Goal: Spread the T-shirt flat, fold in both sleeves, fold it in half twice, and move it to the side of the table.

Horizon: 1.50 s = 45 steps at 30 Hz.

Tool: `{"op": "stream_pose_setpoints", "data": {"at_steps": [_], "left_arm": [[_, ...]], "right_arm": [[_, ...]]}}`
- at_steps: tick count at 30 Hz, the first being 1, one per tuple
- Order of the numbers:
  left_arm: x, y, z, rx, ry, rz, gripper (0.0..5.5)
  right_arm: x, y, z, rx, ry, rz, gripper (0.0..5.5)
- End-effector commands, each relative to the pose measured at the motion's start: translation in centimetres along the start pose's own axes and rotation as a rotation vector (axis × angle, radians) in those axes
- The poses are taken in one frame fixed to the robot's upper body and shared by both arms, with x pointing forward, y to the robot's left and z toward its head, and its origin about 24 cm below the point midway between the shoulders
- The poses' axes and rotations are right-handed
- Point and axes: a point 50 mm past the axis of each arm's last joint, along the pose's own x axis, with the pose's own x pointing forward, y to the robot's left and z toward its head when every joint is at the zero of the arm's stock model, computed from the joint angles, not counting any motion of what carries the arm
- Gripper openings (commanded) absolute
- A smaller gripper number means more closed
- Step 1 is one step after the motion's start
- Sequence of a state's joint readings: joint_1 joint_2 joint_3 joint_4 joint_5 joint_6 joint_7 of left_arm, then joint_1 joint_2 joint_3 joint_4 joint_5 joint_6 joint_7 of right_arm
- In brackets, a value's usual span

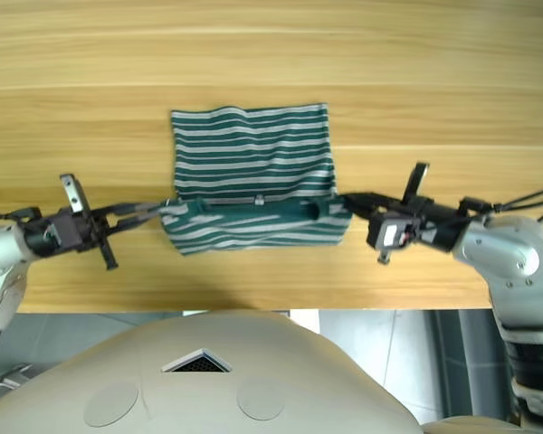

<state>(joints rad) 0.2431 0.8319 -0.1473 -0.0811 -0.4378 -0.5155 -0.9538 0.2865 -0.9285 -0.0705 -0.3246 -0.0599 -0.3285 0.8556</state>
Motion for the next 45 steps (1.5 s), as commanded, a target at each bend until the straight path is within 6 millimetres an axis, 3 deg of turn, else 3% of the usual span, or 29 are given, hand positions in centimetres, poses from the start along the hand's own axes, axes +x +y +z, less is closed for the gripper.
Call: {"op": "stream_pose_setpoints", "data": {"at_steps": [1, 9, 14, 20, 26, 32, 34, 37, 45], "left_arm": [[1.6, 2.8, -1.7, -0.01, 0.061, 0.116, 0.0], [5.1, 6.7, -5.5, -0.006, 0.205, 0.248, 0.0], [6.8, 9.0, -5.9, -0.026, 0.177, 0.319, 0.0], [8.0, 10.0, -6.7, -0.051, 0.186, 0.358, 0.0], [8.6, 10.0, -8.2, -0.053, 0.272, 0.381, 0.0], [9.1, 9.1, -10.1, -0.03, 0.44, 0.367, 0.0], [9.4, 9.0, -10.4, -0.058, 0.462, 0.363, 0.0], [9.5, 9.5, -10.7, -0.103, 0.509, 0.417, 0.68], [9.5, 12.6, -9.5, -0.193, 0.478, 0.639, 1.83]], "right_arm": [[2.2, -1.6, -1.4, -0.033, 0.074, -0.04, 0.02], [7.2, -4.0, -2.6, -0.071, 0.114, -0.075, 0.02], [9.3, -6.3, -3.5, -0.064, 0.131, -0.149, 0.02], [11.7, -7.8, -4.2, -0.08, 0.152, -0.188, 0.02], [14.5, -7.4, -5.0, -0.069, 0.179, -0.171, 0.02], [16.5, -4.4, -6.6, -0.03, 0.245, -0.08, 0.02], [16.8, -4.0, -7.2, 0.021, 0.264, -0.088, 0.56], [16.9, -4.2, -7.8, 0.101, 0.289, -0.148, 1.06], [15.8, -8.4, -8.3, 0.533, 0.211, -0.551, 2.35]]}}
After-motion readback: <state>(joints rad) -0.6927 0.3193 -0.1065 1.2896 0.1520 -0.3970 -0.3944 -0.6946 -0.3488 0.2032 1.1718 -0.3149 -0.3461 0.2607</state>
